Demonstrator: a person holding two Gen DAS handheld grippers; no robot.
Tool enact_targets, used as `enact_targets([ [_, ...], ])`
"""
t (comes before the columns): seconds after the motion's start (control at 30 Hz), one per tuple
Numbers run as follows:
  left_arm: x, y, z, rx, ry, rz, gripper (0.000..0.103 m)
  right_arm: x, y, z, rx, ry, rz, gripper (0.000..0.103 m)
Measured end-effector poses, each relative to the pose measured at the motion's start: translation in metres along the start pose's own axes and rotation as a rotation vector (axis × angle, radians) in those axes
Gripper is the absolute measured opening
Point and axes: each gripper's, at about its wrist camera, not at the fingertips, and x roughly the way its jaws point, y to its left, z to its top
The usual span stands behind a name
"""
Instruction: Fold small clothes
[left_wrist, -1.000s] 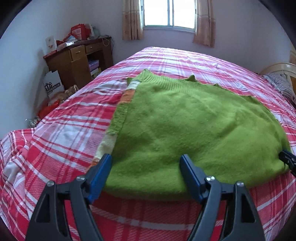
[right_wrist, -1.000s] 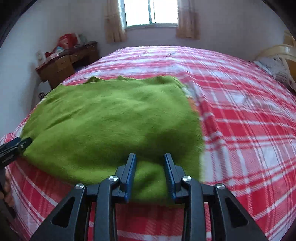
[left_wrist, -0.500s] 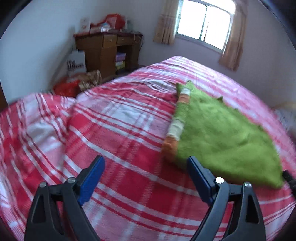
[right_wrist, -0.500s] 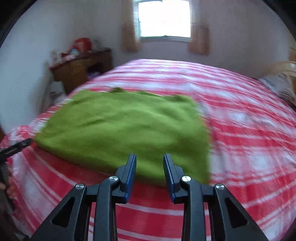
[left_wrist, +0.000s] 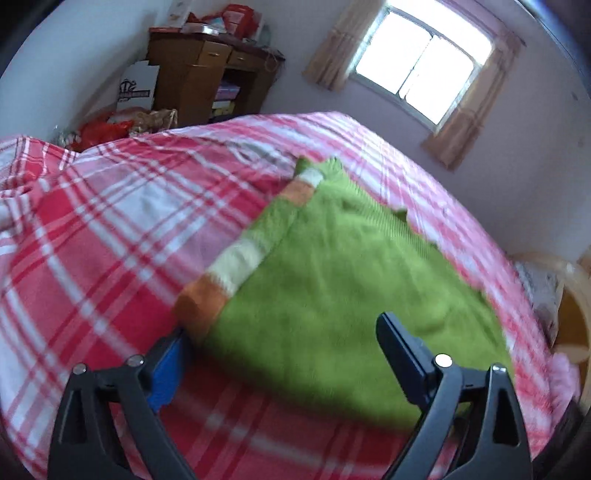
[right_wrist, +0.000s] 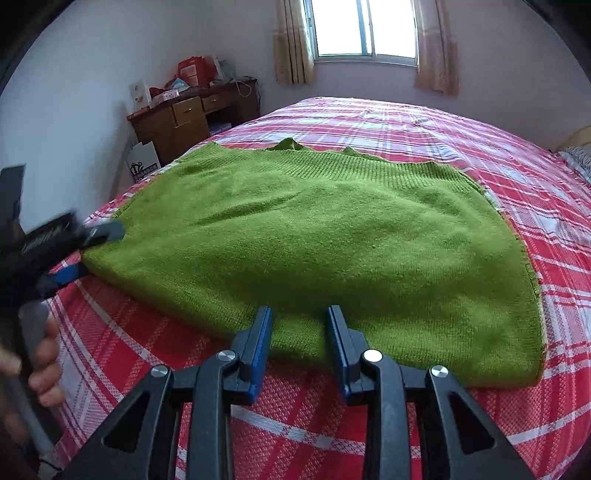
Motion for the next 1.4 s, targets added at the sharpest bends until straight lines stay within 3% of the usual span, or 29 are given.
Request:
enact_targets([
  [0.13,0.011,0.005,0.011,-0.080,-0.008,-0.016,0.059,0.001,-0.001,-0.002,0.008,-0.009,0.014,0.032],
  [0.27,0.011,-0.003,0.000,0.006,-0.025,0.043,0.039,-0.001,-0.008,-0.004,0.047,-0.024,0.059,0.033],
  [0.33,0.010,-0.007,0.001,0.037,-0.030,0.051,0.021,0.000,-0.010,-0.004,0.059,-0.026,0.073,0.033],
  [0.4,0.006,-0.015,0.005,0.069,-0.047,0.035,0.018,-0.001,-0.009,-0.004,0.061,-0.027,0.075,0.033],
  [0.6,-0.011,-0.072,0.001,0.309,-0.122,0.004,0.011,-0.001,-0.011,-0.004,0.070,-0.028,0.082,0.033],
  [0.8,-0.003,-0.099,-0.025,0.420,-0.075,-0.060,0.009,-0.003,-0.019,-0.001,0.115,-0.013,0.132,0.033],
  [0.9,0.004,-0.084,-0.025,0.372,-0.048,-0.069,0.009,-0.007,-0.033,0.010,0.191,0.010,0.185,0.033],
  [1.0,-0.006,-0.058,-0.013,0.252,-0.078,-0.095,0.009,-0.018,-0.037,0.034,0.182,-0.016,0.215,0.035],
  [1.03,-0.010,-0.049,-0.007,0.223,-0.099,-0.090,0.009,-0.022,-0.036,0.043,0.173,-0.031,0.220,0.038],
  [1.1,-0.015,-0.029,0.004,0.156,-0.109,-0.097,0.009,-0.025,-0.035,0.061,0.170,-0.053,0.241,0.057],
  [1.2,-0.007,0.006,0.018,0.025,-0.066,-0.103,0.010,-0.019,-0.027,0.080,0.168,-0.065,0.298,0.057],
  [1.3,0.001,0.038,0.016,-0.077,-0.019,-0.108,0.016,0.000,-0.006,0.096,0.144,-0.044,0.311,0.057],
  [1.4,-0.005,0.046,0.007,-0.096,-0.034,-0.094,0.029,0.035,0.013,0.112,0.146,0.025,0.309,0.057],
])
